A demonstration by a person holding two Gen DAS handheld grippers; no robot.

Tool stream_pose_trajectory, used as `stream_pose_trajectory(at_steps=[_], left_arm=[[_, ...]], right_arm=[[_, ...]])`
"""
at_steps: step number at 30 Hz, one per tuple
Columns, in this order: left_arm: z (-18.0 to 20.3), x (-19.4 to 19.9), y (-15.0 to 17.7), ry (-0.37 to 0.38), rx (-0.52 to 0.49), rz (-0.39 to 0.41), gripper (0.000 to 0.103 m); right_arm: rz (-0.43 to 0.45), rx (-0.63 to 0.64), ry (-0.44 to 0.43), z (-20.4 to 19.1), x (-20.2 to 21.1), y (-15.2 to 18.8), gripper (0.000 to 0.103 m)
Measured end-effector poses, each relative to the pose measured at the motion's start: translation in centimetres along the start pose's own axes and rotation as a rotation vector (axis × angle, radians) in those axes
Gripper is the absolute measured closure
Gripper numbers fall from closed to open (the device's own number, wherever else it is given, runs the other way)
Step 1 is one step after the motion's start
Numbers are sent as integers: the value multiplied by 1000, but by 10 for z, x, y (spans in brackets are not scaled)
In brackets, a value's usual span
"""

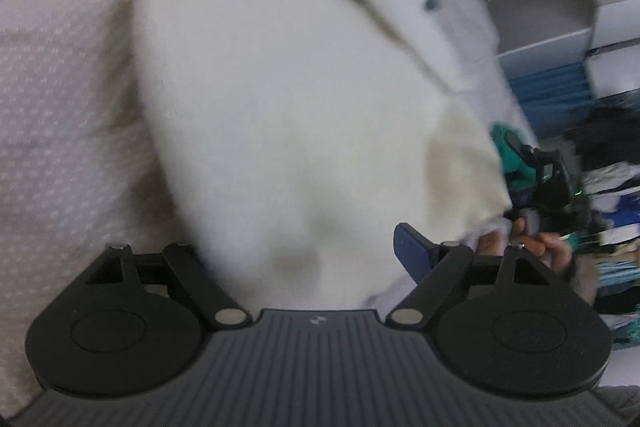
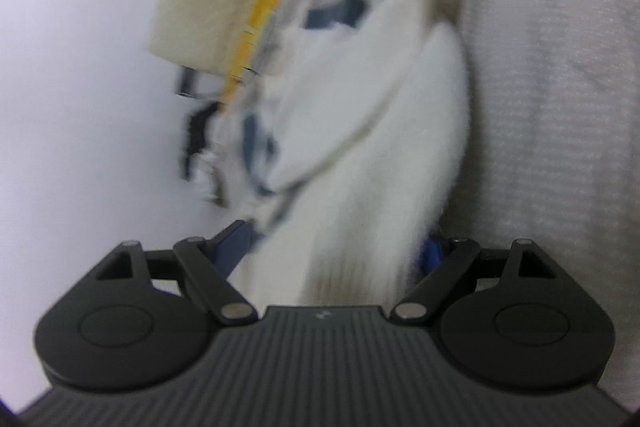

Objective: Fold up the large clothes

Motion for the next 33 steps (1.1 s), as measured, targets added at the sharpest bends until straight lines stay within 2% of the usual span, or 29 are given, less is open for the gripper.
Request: stream_pose_trajectory(at_steps=[1,3,6,8,9,12,14,16,22,26,28,30,31,33], left_arm=[[1,-3,-1,-11,-2,-16,18],[6,-11,-6,-47,-19,-52,18],[19,-23,-8,-102,-95,-122,26],[23,-29,-5,-181,-142,-156,51],[24,-33,-7,-210,-153,-170,54],[33,-35,-12,-238,-167,-171,75],[40,-31,-15,-256,-164,-129,86],[46,-22,-16,-255,-142,-71,88],[57,28,-10,-184,-46,146,89],[57,43,-5,-144,42,236,89],[54,52,-4,-133,87,274,89],[53,58,-2,-122,123,316,89],[53,61,-1,-118,133,335,90],[61,66,0,-103,155,383,90]], right_arm=[[-10,-13,52,8,-4,2,18],[-18,-40,93,17,-8,3,19],[-11,-33,104,17,-7,6,22],[-20,-38,94,19,-5,10,25],[-19,-38,87,19,-3,10,26],[-24,-29,89,19,1,11,42],[-14,-14,107,20,5,11,64],[4,-9,87,19,14,11,76],[17,5,-12,8,27,11,76],[-43,-54,47,24,5,14,74],[-66,-61,41,25,-5,16,74],[-58,-53,31,21,-2,15,78],[-45,-58,14,18,1,15,83],[-10,-71,-39,10,14,9,86]])
Point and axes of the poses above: each gripper's, at about its wrist camera, not at the fingertips, and x roughly against the way its jaws point, z to its right, y to its underside, the point moved 5 cm from there along -x, roughly the way its jaws point, and after that the axes turned 3 degrees about -z, right-handed, at the moved point
